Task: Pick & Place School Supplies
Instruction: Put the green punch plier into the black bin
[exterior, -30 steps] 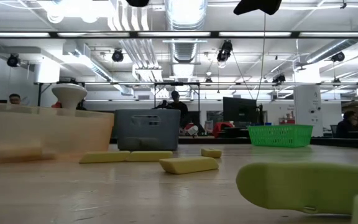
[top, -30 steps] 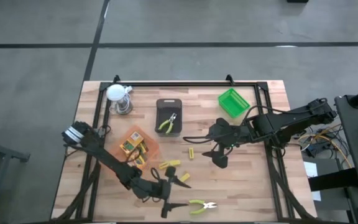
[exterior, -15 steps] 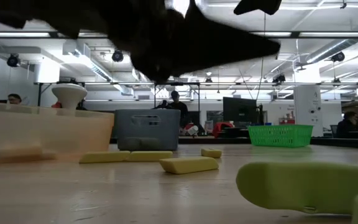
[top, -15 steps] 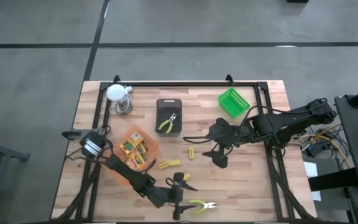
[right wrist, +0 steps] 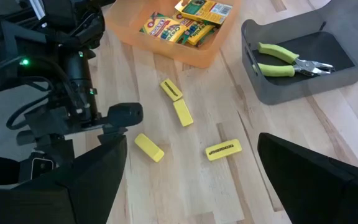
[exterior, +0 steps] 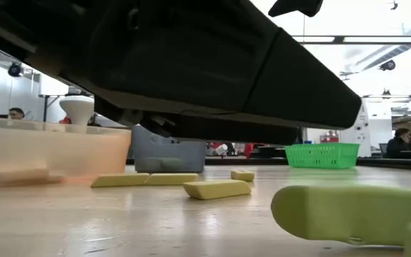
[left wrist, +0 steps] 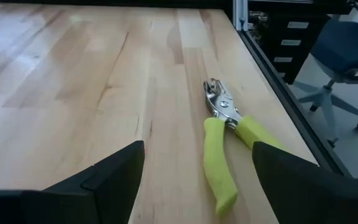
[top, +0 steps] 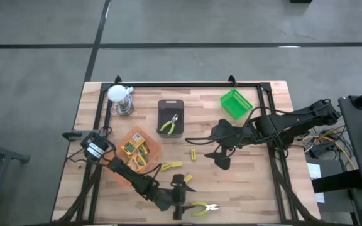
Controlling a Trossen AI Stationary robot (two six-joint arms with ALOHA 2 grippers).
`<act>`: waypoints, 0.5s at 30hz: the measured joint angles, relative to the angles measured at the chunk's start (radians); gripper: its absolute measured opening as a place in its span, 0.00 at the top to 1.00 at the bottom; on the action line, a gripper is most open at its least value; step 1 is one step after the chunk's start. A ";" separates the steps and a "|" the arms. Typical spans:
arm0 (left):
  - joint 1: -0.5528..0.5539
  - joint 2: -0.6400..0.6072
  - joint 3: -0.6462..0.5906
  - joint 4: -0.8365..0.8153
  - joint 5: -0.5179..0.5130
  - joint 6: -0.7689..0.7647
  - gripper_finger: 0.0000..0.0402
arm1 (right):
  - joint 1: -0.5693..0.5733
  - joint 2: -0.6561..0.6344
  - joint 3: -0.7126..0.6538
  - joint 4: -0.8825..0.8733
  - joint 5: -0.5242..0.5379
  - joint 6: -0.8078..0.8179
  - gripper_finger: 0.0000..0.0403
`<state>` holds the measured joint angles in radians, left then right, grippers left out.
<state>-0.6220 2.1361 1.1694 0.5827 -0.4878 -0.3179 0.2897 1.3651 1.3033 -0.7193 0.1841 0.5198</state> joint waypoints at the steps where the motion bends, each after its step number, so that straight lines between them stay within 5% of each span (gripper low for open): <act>1: 0.000 0.000 0.000 0.000 0.000 0.000 0.24 | 0.000 0.000 0.000 0.000 0.000 0.000 0.12; 15: 0.000 0.001 0.000 -0.072 0.051 -0.039 0.24 | 0.000 0.000 0.000 0.000 0.000 0.000 0.12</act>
<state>-0.6216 2.1372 1.1690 0.5107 -0.4368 -0.3573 0.2895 1.3651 1.3033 -0.7193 0.1837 0.5198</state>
